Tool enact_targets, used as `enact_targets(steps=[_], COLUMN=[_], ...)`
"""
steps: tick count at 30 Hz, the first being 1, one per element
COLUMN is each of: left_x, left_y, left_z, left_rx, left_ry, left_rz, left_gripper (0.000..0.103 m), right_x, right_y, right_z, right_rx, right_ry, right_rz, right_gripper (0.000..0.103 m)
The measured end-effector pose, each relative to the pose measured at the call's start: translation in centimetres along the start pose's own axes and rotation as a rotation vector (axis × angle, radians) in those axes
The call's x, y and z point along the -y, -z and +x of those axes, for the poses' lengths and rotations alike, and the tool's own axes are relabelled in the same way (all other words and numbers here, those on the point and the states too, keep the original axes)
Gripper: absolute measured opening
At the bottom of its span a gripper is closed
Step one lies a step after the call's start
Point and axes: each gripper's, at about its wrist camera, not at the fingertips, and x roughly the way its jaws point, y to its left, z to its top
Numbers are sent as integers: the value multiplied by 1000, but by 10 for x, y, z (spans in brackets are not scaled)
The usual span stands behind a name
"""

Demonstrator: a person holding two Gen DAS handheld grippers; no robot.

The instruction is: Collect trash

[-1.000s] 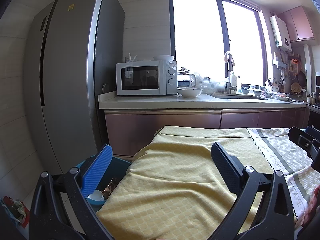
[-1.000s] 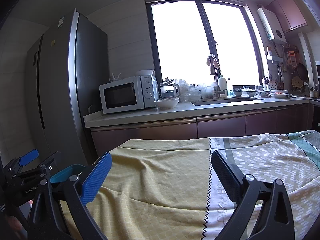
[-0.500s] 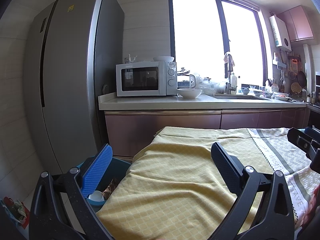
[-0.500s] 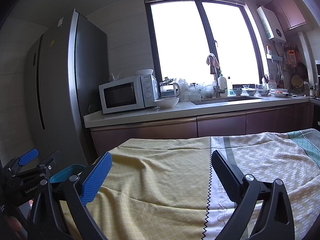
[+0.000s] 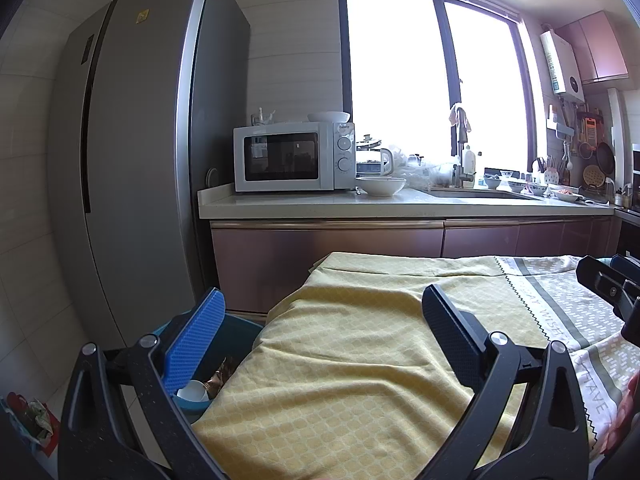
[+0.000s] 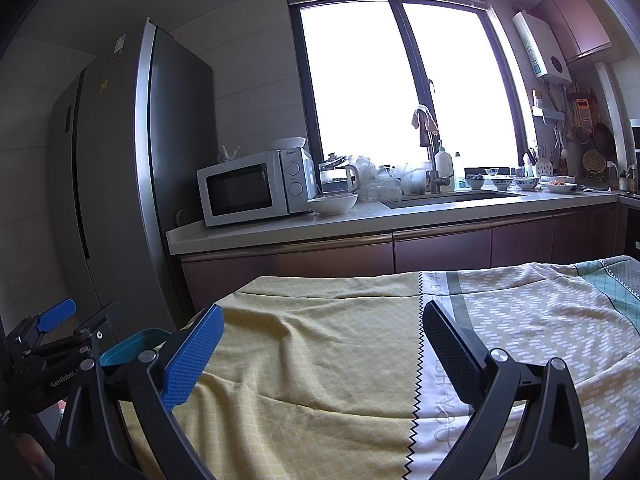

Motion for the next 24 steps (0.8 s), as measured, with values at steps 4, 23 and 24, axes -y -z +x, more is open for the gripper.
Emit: enact_targets(steps=[4,23,24], left_x=[1,19,22], left_y=[0,1,1], left_z=[0,55,67], left_rx=[-1,-197,-240], left_ry=[2,107,121], left_rz=[0,5,3], left_gripper=[97,97,97], right_x=[0,37,45], right_y=[0,1,0], right_z=[0,13,16], right_rx=[-3,-75,-93], right_ry=[-1,69,80], right_rz=[5,22,27], right_gripper=[96,96,96])
